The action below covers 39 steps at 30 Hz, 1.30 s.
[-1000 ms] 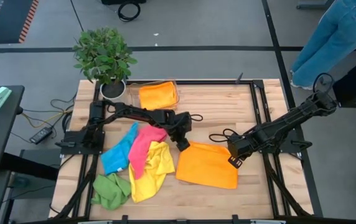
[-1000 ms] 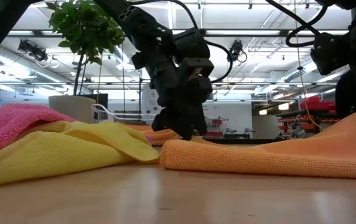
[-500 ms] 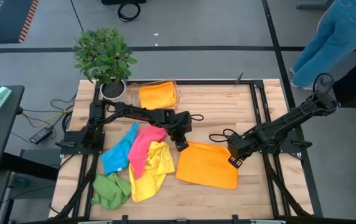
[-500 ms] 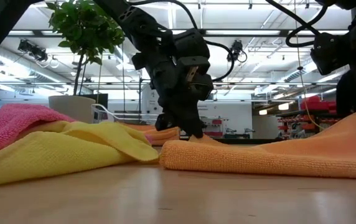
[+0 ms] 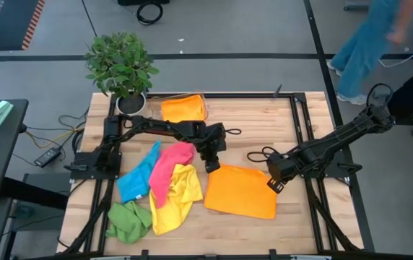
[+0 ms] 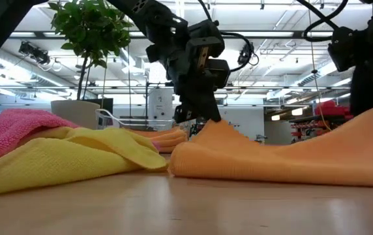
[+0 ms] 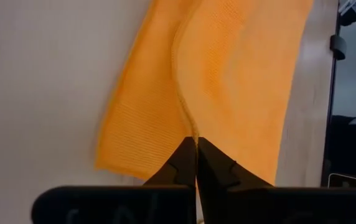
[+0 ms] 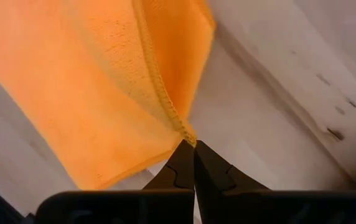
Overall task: Fold microfiber towels
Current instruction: Fold the orange microfiber cloth
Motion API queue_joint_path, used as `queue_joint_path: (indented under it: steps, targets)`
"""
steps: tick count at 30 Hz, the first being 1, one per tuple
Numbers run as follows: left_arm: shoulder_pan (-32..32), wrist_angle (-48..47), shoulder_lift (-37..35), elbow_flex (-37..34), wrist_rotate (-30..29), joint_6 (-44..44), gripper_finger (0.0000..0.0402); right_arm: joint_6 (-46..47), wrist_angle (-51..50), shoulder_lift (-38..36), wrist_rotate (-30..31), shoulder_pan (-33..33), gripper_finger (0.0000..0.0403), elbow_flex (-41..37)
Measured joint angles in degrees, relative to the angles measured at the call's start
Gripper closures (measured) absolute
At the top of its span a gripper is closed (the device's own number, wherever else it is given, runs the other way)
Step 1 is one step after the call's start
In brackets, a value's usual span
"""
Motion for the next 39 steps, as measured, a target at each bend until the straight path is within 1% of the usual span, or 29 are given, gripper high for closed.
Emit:
queue_joint_path:
  steps: [6, 9, 14, 18, 21, 24, 29, 31, 33, 34, 36, 37, 39]
  targets:
    - [1.94, -2.68, -0.05, 0.53, -0.35, 0.38, 0.0396, 2.66, -3.92, -1.67, 0.27, -0.07, 0.04, 0.0]
    - [1.93, -4.79, -0.05, 0.39, -1.24, 0.44, 0.0391, 2.62, -3.65, -1.43, 0.25, -0.07, 0.04, 0.0]
    - [0.95, -4.49, -0.05, 0.39, -1.55, 0.82, 0.0391, 2.23, -3.24, -0.48, 0.25, -0.07, 0.04, 0.0]
    - [0.3, -3.95, -0.05, 0.39, -5.45, 0.79, 0.0381, 2.2, -3.27, -0.47, 0.78, -0.07, 0.0394, 0.0]
    - [0.19, -4.28, -0.05, 0.39, -9.46, 0.12, 0.036, 2.22, -3.27, -0.49, 1.42, -0.07, 0.0372, 0.0]
    - [0.21, -4.54, -0.05, 0.37, -10.44, -0.5, 0.0336, 2.46, -3.34, -0.49, 3.09, -0.48, 0.0338, 0.0]
    - [0.6, -5.02, -0.05, 0.37, -10.46, -1.24, 0.0297, 1.25, -3.68, -0.64, 3.23, -3.36, 0.0271, 0.0]
    - [0.62, -5.16, -0.05, 0.37, -10.13, -1.84, 0.0286, 0.39, -3.77, -0.99, 2.32, -4.41, 0.0248, 0.13]
    - [-0.22, -5.13, -0.05, 0.37, -6.8, -1.77, 0.0281, 0.52, -3.34, -1.3, 0.47, -4.67, 0.0229, 0.72]
    - [-1.09, -5.16, -0.05, 0.37, -4.97, -0.68, 0.028, 1.36, -2.33, -1.41, -0.37, -4.12, 0.0223, 1.04]
    - [-4.1, -5.58, -0.05, 0.37, -3.77, 2.93, 0.0283, 3.94, 2.26, -1.38, -0.89, -1.14, 0.0215, 1.16]
    - [-5.78, -5.66, -0.05, 0.33, -3.52, 4.9, 0.0287, 5.2, 5.06, -1.2, -0.59, 1.04, 0.0213, 1.17]
    - [-9.34, -5.37, -0.05, 0.33, -4.48, 8.72, 0.0297, 8.02, 10.49, -0.19, 1.91, 5.8, 0.0212, 1.2]
